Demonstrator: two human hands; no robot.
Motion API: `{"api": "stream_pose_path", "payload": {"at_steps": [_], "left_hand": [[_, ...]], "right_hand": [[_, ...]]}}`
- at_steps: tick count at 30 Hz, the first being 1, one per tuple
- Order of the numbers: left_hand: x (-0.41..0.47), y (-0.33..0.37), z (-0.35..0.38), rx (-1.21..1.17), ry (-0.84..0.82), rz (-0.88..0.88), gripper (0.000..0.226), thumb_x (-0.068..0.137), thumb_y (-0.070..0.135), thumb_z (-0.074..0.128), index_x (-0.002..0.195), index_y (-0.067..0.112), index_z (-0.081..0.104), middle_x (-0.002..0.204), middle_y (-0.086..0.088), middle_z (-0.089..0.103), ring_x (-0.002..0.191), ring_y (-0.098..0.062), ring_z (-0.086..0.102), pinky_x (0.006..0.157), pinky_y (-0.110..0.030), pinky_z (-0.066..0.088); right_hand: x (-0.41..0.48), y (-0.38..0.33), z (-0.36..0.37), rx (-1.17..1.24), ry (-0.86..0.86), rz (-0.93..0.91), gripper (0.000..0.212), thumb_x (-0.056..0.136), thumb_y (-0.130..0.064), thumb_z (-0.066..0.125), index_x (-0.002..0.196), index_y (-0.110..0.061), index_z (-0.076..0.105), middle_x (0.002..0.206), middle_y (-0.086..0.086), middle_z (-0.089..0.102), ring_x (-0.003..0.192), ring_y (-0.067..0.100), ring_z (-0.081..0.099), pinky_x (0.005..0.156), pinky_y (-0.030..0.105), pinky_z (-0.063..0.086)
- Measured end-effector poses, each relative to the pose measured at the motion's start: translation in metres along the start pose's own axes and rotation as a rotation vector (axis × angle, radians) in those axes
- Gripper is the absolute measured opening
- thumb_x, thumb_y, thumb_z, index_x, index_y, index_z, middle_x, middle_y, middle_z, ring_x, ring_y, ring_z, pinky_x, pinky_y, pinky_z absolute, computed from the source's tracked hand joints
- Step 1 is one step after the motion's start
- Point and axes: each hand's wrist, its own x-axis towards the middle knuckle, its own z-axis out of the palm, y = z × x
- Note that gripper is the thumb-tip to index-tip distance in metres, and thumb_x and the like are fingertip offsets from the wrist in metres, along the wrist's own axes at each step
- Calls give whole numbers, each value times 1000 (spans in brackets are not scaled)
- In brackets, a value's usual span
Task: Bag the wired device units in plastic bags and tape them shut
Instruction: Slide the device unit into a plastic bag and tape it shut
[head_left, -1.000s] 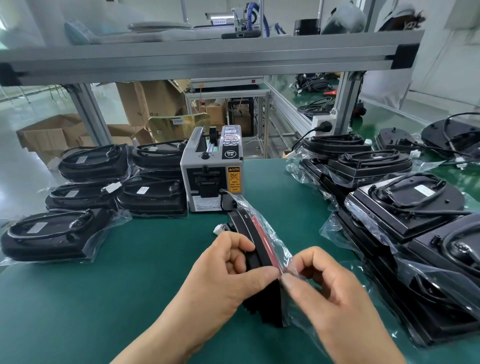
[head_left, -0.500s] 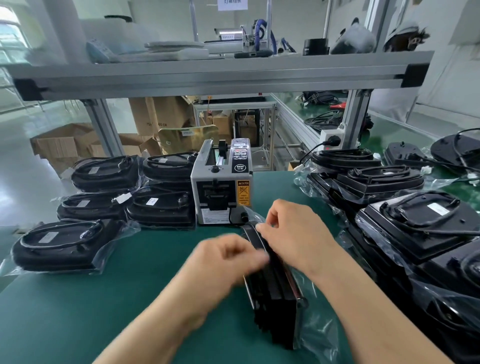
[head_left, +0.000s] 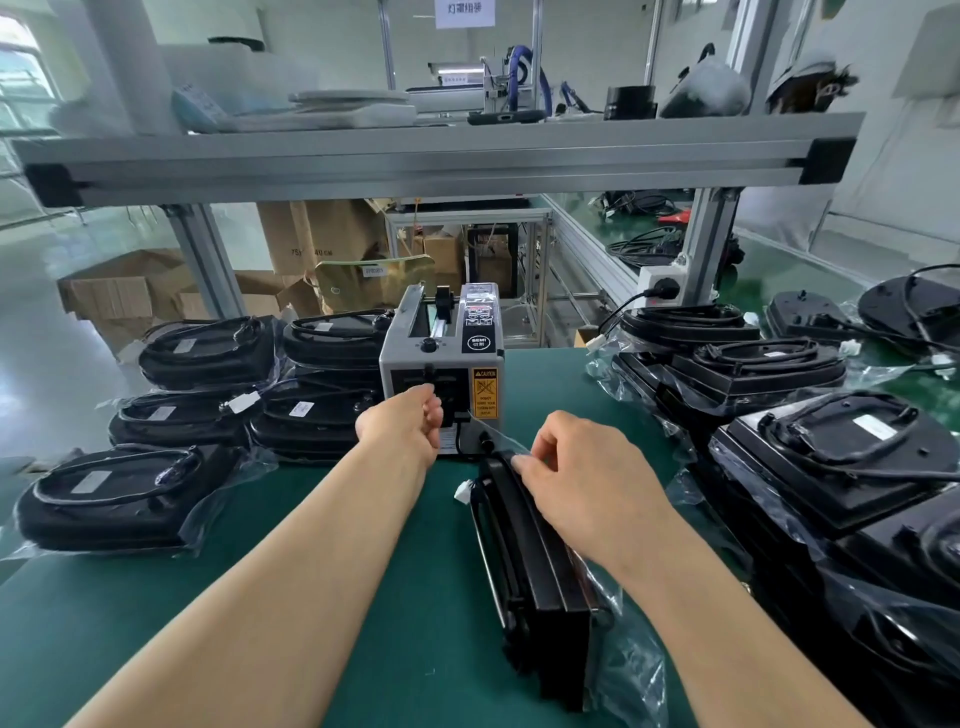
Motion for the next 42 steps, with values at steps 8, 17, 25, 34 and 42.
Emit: {"api": "stream_pose_path", "payload": {"at_steps": [8,17,25,34,42], "left_hand": [[-25,-9,-8,-113,-62,171,17,85,9,64,73,18,55,47,9,49,39,-3,42,42,-17,35],[-94,-36,-50,291,-748,225,24,91,17,64,67,18,66,65,1,52,54,-7,45,52,-18,44],[-90,-26,-41,513,-666,300,23,91,11,66,69,14,58,57,3,45,47,-6,37,47,-18,40],[-94,-38,-35,510,-534,430,21,88,7,69,69,9,60,52,2,43,42,-7,33,48,-21,35],[-91,-35,-35,537,-541,429,22,88,5,68,69,8,60,47,7,47,39,-3,37,45,-19,38]], "right_hand": [[0,2,-3,47,-3,21,27,92,-43,62,74,-27,50,72,-12,58,68,4,53,60,28,40],[5,12,-6,166,-69,15,27,88,-41,71,72,-24,58,73,-10,61,71,10,57,69,31,49],[6,15,-6,241,-83,45,24,89,-33,71,69,-22,63,66,-6,66,58,12,59,61,26,51],[5,15,-5,236,-63,54,23,88,-31,71,68,-23,62,66,-8,64,58,8,56,55,20,45],[4,13,-3,258,-55,54,24,86,-33,73,68,-23,62,65,-7,65,62,13,62,63,29,52]]}}
